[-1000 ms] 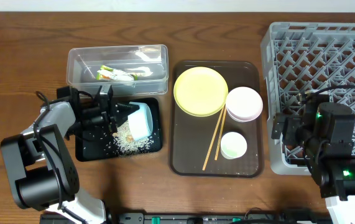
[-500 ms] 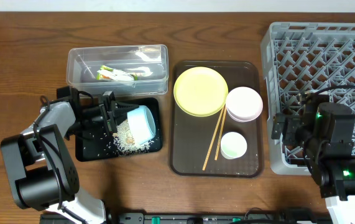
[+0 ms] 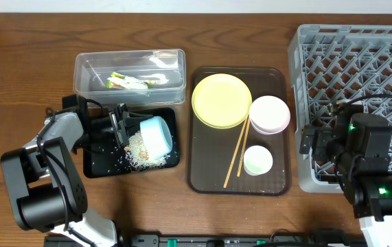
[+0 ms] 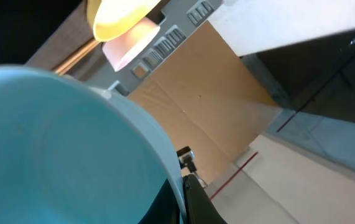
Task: Sort waste into correct bins and load items into the dishwasher rack
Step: 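Move the blue bowl over the black tray and tip the rice out, then carry the empty blue bowl back and set it on the yellow plate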
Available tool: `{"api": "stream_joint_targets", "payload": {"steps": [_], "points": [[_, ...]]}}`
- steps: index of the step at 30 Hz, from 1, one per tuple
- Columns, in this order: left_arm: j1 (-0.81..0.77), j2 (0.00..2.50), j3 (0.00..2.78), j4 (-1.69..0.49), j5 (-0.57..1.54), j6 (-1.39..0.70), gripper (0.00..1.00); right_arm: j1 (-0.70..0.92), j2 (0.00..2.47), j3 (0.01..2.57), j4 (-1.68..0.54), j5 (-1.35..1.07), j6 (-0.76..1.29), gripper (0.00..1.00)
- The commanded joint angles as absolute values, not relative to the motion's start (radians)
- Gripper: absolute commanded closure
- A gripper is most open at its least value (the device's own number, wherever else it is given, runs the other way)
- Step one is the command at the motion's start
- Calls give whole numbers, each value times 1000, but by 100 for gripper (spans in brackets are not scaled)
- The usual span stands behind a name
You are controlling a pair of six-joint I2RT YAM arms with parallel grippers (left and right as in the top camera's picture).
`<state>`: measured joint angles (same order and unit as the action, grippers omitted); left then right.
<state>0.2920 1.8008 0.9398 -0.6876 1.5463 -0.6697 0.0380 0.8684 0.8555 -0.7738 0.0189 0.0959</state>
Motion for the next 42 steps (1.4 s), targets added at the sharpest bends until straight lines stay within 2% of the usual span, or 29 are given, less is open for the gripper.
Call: {"api": "stream_joint_targets", "payload": {"steps": [1,5,10,19,26,31,36,42], "points": [[293,1781,936,-679,1570,-524,94,46,864,870,-775,18,104,1],[269,1705,942,-672,1529,-343,94,46,864,870,-775,18,104,1],[171,1544,962,-648,1166,-337,94,46,864,870,-774,19,104,1],[-265,1332,979,-321,455,-295,94,46,864,870,-775,18,104,1],[-537,1402,978,-76,149,-197,94,46,864,870,-774,18,104,1],[-626,1543,978,66,92,-165,94,46,864,870,-774,18,104,1],[-641,1698,978,160,93,-165,94,46,864,870,-774,18,104,1],[-641,1789,978,167,93,-165,94,46,864,870,-774,18,104,1]]}}
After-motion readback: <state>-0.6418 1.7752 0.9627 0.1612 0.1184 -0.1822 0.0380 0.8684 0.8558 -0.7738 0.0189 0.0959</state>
